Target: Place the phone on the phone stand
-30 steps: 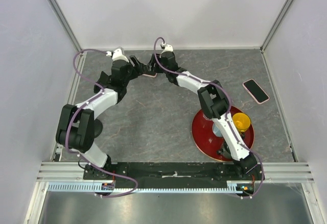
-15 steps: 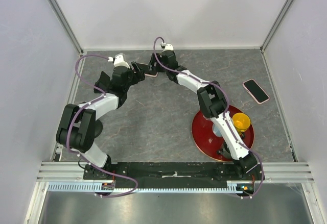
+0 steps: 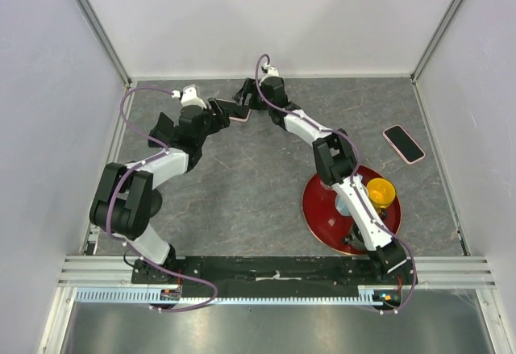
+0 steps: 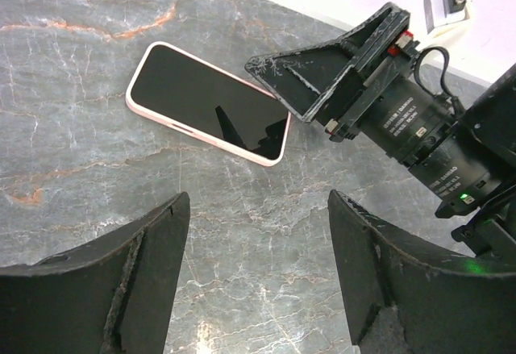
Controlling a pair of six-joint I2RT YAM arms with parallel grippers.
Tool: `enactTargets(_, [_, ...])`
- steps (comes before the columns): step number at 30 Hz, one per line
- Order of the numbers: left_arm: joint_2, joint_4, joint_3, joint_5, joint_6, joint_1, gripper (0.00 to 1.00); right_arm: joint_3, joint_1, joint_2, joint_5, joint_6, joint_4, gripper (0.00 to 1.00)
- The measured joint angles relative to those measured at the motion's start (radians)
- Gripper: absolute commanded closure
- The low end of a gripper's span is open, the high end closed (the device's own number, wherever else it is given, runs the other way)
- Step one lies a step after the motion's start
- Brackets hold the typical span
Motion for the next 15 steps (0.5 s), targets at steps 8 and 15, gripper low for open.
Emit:
enactTargets(8, [0.024,-0.058,0.003,-0.058,-0.001,0.006,0.31,-0.144,0.012,-0.057,-0.119,0.031,0.107,0.11])
enactTargets(15, [0.12,-0.197,0.133,-0.081,-0.005,0.054,0.23,-0.52,0.071,-0.271,-0.169,0.032,0.214,0.1])
